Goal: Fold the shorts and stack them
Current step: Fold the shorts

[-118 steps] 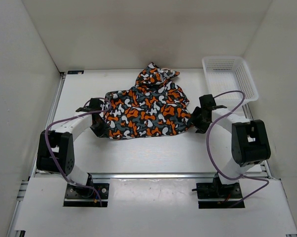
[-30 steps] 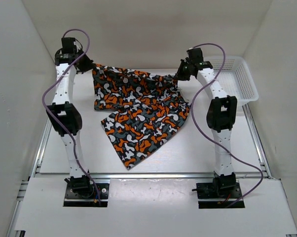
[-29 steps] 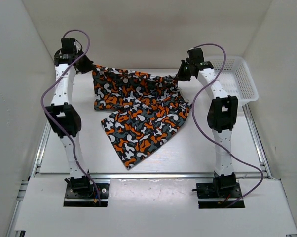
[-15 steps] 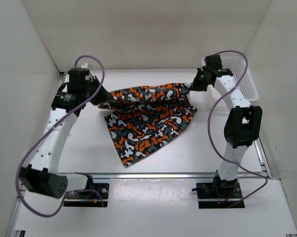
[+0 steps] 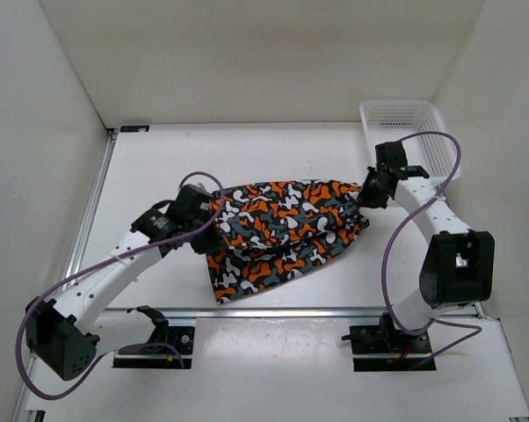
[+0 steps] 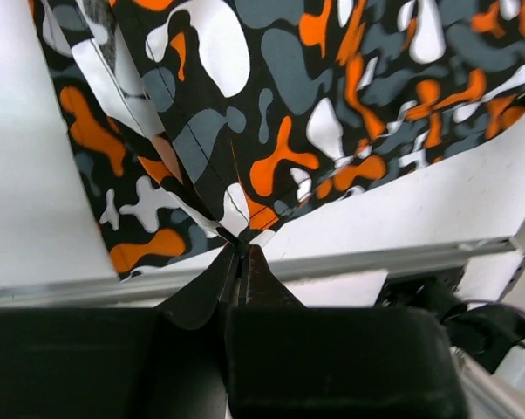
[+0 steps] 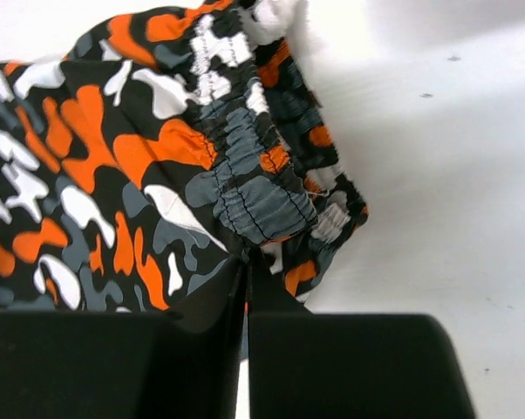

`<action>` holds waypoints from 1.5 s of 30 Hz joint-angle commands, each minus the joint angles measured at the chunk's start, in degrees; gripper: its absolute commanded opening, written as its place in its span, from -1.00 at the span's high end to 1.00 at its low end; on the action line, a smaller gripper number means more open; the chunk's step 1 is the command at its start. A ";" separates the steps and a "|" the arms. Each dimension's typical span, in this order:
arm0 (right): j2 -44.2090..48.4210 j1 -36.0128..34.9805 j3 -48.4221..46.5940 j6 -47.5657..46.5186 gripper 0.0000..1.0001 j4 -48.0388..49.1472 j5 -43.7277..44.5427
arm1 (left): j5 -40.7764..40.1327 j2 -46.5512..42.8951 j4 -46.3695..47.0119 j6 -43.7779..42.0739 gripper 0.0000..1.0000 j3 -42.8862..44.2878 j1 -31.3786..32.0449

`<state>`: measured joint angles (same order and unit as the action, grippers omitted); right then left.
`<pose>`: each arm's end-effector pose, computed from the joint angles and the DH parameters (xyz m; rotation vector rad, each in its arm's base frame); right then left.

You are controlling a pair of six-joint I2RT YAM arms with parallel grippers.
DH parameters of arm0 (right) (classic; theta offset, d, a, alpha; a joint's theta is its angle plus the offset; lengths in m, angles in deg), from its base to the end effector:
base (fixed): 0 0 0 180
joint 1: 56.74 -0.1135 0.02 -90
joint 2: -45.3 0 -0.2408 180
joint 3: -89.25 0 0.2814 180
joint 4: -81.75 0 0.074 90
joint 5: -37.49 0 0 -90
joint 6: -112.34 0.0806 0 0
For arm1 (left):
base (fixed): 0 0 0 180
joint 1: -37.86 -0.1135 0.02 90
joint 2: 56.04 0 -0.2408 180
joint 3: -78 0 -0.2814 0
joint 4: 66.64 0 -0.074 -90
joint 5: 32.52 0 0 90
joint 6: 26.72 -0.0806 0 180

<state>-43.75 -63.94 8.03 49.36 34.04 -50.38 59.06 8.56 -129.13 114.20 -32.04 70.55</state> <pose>0.3796 0.0449 0.1885 0.4533 2.5093 0.1873 0.2351 -0.1535 0.2275 -0.4135 2.6458 -0.5541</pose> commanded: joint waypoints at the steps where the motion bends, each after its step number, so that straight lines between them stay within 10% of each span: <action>1: 4.23 0.35 3.15 1.09 1.00 1.74 5.16 | -3.16 -4.38 -0.19 4.80 0.79 -2.36 3.16; 16: 20.23 1.58 3.07 1.44 1.00 -5.64 4.29 | -10.46 -4.83 -12.93 2.96 0.79 12.49 6.24; 26: 36.49 1.58 22.58 12.78 0.94 -12.41 5.86 | 0.07 -9.75 -6.44 11.04 0.79 -7.70 13.53; 27: 37.02 1.58 23.19 13.57 0.71 -12.42 6.91 | 2.43 -8.62 -5.56 11.05 0.58 -8.60 13.54; 28: 37.02 1.58 23.20 13.58 0.03 -12.42 7.62 | 3.50 -7.92 -4.94 11.05 0.16 -9.39 14.33; 29: 36.15 1.58 22.59 14.19 -0.18 -12.42 8.76 | 4.30 -6.43 -4.93 9.48 -0.50 -10.00 14.33; 32: 32.99 1.58 20.66 14.19 -0.70 -12.42 12.70 | 3.09 -4.84 -6.68 8.15 -1.00 -7.84 14.33; 45: 25.52 2.63 29.79 15.69 -0.73 -3.11 5.43 | -2.20 12.90 4.73 6.92 -1.00 -13.18 3.09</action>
<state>-16.69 -61.78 35.85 63.92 26.43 -42.45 58.02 18.46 -129.67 121.63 -44.36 75.44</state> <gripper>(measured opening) 0.877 0.991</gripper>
